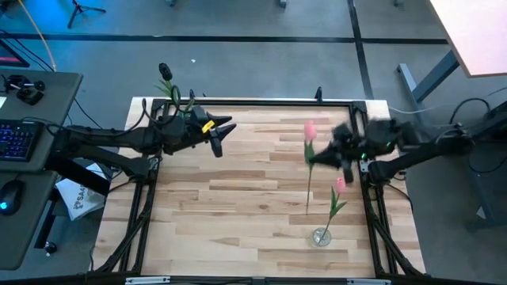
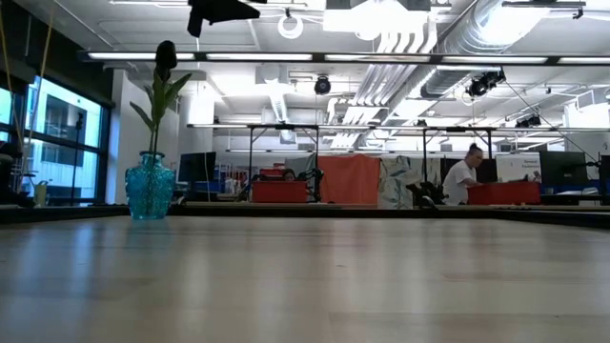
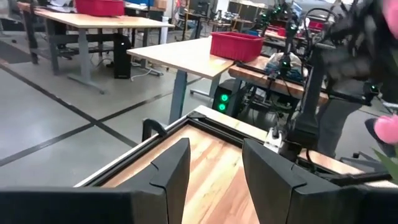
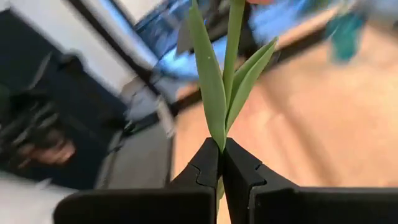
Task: Sort flowers into vase by color
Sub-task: Put the pink flower into the transparent vase
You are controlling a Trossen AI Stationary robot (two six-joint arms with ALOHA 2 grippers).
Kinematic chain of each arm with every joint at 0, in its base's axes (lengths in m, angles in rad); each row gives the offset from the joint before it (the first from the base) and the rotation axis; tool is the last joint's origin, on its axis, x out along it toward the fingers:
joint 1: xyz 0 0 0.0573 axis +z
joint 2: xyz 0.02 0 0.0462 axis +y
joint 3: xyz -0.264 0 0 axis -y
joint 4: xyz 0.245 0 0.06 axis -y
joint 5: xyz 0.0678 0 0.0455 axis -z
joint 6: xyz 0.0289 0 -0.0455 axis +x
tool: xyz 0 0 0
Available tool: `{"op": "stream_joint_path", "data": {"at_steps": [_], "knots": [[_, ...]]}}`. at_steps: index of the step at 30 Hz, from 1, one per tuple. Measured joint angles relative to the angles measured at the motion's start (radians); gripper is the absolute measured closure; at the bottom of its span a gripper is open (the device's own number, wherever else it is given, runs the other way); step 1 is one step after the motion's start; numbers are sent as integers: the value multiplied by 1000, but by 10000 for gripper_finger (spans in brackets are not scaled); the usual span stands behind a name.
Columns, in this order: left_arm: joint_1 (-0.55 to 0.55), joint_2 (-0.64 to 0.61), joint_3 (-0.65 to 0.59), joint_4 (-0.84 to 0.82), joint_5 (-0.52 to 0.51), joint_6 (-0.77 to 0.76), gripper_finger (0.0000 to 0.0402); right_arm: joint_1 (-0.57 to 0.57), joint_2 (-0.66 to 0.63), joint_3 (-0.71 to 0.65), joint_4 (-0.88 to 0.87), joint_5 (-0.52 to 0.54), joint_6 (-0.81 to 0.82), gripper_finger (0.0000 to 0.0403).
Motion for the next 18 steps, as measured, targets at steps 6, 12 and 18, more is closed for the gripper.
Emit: {"op": "stream_joint_path", "data": {"at_steps": [6, 12, 18], "knots": [[21, 0, 0, 1, 16, -4, 266, 140, -5, -155, 155, 30, 114, 403], [39, 0, 0, 1, 36, -11, 266, 216, -20, -207, 226, 35, 127, 403], [50, 0, 0, 0, 37, -54, 266, 301, -90, -207, 114, 140, 125, 403]]}}
